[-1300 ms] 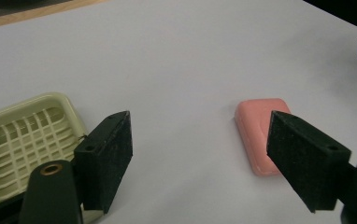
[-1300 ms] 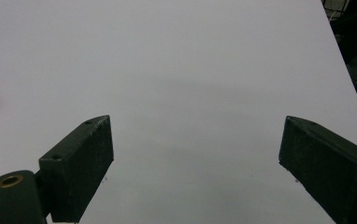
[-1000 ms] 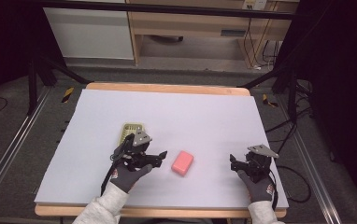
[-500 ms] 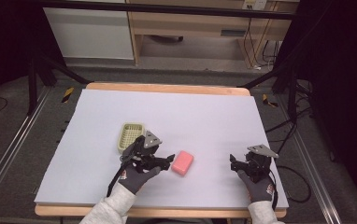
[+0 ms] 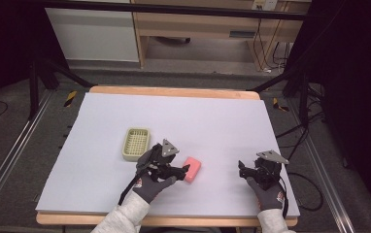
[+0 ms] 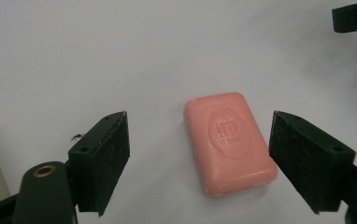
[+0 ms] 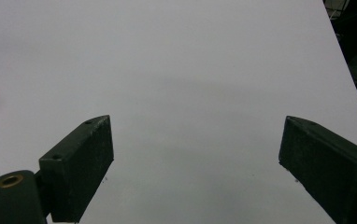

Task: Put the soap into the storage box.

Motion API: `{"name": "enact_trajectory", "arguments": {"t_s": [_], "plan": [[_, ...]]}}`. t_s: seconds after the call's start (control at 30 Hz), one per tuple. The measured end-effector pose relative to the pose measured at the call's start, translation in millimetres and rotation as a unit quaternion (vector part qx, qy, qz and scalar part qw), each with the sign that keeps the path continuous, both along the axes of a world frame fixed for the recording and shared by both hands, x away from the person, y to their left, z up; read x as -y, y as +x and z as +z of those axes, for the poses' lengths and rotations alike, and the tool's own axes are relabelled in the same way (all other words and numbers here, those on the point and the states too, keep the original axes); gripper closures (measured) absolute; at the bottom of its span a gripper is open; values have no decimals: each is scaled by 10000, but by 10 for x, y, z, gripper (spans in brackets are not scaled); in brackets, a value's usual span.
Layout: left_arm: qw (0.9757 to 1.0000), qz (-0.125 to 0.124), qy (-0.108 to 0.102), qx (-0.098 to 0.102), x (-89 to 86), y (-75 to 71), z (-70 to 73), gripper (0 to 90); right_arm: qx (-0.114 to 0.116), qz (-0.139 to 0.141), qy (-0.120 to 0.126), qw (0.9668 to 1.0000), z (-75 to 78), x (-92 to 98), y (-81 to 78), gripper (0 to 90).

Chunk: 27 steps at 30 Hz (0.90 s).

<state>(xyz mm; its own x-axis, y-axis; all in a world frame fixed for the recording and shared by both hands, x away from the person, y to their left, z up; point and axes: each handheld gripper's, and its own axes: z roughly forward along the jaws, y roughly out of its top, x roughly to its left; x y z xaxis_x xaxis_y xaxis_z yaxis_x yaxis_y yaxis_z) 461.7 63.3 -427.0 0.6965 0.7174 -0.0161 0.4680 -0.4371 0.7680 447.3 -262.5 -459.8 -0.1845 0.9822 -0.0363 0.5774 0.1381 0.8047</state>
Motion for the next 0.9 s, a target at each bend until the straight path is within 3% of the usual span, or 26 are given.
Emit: {"name": "enact_trajectory", "arguments": {"t_s": [0.37, 0.9], "plan": [[10000, -28, 4, -85, 139, 35, -54, 199, -29, 14, -16, 10000, -9, -6, 8, 104], [9994, -115, 224, -249, 312, 94, -184, 199, -33, 16, -22, 10000, -12, -13, 12, 104]]}}
